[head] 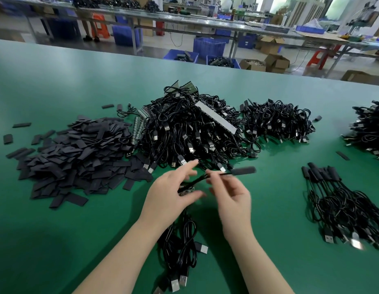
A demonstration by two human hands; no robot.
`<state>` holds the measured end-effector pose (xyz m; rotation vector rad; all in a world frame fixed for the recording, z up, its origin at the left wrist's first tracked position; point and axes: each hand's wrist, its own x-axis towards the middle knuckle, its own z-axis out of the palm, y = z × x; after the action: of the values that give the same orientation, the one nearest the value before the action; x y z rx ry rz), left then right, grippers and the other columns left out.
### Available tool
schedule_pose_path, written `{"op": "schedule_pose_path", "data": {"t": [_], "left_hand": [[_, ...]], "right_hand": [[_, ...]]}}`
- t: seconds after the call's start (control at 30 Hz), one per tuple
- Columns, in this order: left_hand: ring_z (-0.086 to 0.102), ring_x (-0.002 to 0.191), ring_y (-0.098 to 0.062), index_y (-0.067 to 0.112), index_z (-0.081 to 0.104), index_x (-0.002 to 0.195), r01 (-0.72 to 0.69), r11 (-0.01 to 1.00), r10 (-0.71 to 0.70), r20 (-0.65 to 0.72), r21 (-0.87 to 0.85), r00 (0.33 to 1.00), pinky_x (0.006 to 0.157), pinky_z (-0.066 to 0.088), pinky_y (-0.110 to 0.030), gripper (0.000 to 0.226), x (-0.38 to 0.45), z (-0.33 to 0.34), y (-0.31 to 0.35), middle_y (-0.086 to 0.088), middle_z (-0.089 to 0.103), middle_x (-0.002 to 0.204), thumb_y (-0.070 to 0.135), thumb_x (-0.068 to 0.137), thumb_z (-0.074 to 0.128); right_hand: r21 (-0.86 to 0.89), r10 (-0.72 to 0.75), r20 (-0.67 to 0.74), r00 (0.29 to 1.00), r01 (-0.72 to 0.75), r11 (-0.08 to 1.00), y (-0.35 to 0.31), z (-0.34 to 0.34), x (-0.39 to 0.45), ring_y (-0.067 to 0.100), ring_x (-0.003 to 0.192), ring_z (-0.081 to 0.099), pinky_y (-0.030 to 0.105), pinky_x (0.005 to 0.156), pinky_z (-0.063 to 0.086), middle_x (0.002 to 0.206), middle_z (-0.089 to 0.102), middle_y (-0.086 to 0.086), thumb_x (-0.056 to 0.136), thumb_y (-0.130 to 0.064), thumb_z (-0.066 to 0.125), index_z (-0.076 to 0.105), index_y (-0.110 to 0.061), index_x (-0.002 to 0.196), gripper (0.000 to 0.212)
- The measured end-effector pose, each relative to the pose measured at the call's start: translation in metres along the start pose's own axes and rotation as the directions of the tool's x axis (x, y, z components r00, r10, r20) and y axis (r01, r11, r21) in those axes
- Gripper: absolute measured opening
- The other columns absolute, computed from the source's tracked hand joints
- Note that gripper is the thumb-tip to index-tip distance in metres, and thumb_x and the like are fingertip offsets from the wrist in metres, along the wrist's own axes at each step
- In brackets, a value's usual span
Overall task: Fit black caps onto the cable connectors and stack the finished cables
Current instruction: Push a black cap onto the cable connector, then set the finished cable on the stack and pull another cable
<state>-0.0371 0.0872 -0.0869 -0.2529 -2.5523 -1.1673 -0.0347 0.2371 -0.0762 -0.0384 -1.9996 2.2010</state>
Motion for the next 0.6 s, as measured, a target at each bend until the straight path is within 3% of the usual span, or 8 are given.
{"op": "schedule_pose_path", "data": {"t": [0.07,0.13,0.23,0.33,0.4,0.47,0.53,0.6], "left_hand": [[0.038,0.120,0.018,0.048,0.034,0.141,-0.011,1.000,0.010,-0.044,-0.021,0.999,0.096,0.026,0.000,0.070,0.000,-0.002,0.002,0.034,0.049,0.128,0.062,0.079,0.064],[0.040,0.122,0.014,0.042,0.040,0.141,-0.014,1.000,0.012,-0.099,-0.013,0.995,0.096,0.029,-0.003,0.058,0.000,-0.002,0.001,0.030,0.050,0.130,0.058,0.087,0.055],[0.049,0.111,0.010,0.032,0.053,0.135,-0.016,1.000,0.017,-0.128,0.006,0.992,0.088,0.039,-0.008,0.041,-0.001,-0.002,0.000,0.031,0.054,0.113,0.031,0.095,0.058],[0.051,0.106,0.010,0.027,0.059,0.130,-0.030,1.000,0.030,-0.129,0.005,0.991,0.083,0.038,-0.001,0.037,0.000,-0.001,0.001,0.033,0.051,0.106,0.018,0.094,0.061],[0.053,0.105,0.008,0.023,0.061,0.129,-0.047,0.999,0.048,-0.137,0.013,0.989,0.085,0.037,0.000,0.036,0.000,-0.001,0.002,0.027,0.055,0.107,0.012,0.094,0.060],[0.053,0.104,0.007,0.020,0.063,0.128,-0.060,0.998,0.064,-0.153,0.029,0.986,0.087,0.036,0.001,0.037,0.000,-0.002,0.003,0.020,0.059,0.108,0.006,0.094,0.058],[0.050,0.104,0.008,0.018,0.064,0.127,-0.058,0.997,0.066,-0.166,0.051,0.984,0.087,0.035,0.002,0.037,0.000,-0.003,0.003,0.016,0.062,0.110,0.003,0.094,0.056],[0.049,0.098,0.009,0.020,0.064,0.127,-0.021,0.997,0.034,-0.174,0.072,0.984,0.082,0.036,0.000,0.039,0.001,-0.005,0.002,0.013,0.064,0.112,0.002,0.094,0.054]], "right_hand": [[0.127,0.009,-0.123,0.992,0.006,0.992,-0.013,-0.014,0.011,0.017,0.089,0.070,0.030,0.084,0.058,0.094,0.075,0.004,0.098,-0.020,0.059,0.070,-0.021,0.088,0.015],[0.156,-0.020,-0.225,0.974,0.056,0.986,-0.030,-0.038,0.024,0.007,0.076,0.068,0.022,0.074,0.058,0.082,0.073,-0.003,0.101,-0.021,0.055,0.062,-0.020,0.086,0.017],[-0.344,-0.150,-0.307,0.940,0.038,0.938,-0.048,-0.081,0.045,-0.006,0.058,0.057,0.008,0.056,0.046,0.070,0.062,-0.008,0.102,-0.027,0.053,0.062,-0.022,0.094,0.013],[-0.851,-0.063,-0.243,0.968,-0.182,0.493,-0.048,-0.120,0.058,0.014,0.076,0.063,0.028,0.062,0.047,0.091,0.067,0.002,0.102,-0.036,0.049,0.063,-0.017,0.118,0.029],[-0.964,0.012,-0.237,0.971,-0.237,0.118,-0.041,-0.134,0.056,0.031,0.098,0.060,0.037,0.074,0.049,0.114,0.064,0.010,0.101,-0.039,0.048,0.059,-0.017,0.129,0.037],[-0.957,-0.037,-0.200,0.979,-0.203,-0.207,-0.029,-0.137,0.046,0.031,0.113,0.052,0.039,0.084,0.045,0.123,0.058,0.006,0.101,-0.042,0.045,0.056,-0.024,0.132,0.038],[-0.928,-0.041,-0.161,0.986,-0.166,-0.333,-0.019,-0.139,0.038,0.024,0.121,0.046,0.041,0.096,0.038,0.131,0.054,-0.003,0.102,-0.041,0.034,0.045,-0.036,0.139,0.039],[-0.925,0.005,-0.185,0.983,-0.172,-0.340,-0.015,-0.149,0.038,0.022,0.133,0.040,0.048,0.111,0.026,0.143,0.049,-0.007,0.102,-0.030,0.027,0.029,-0.039,0.149,0.048]]}}
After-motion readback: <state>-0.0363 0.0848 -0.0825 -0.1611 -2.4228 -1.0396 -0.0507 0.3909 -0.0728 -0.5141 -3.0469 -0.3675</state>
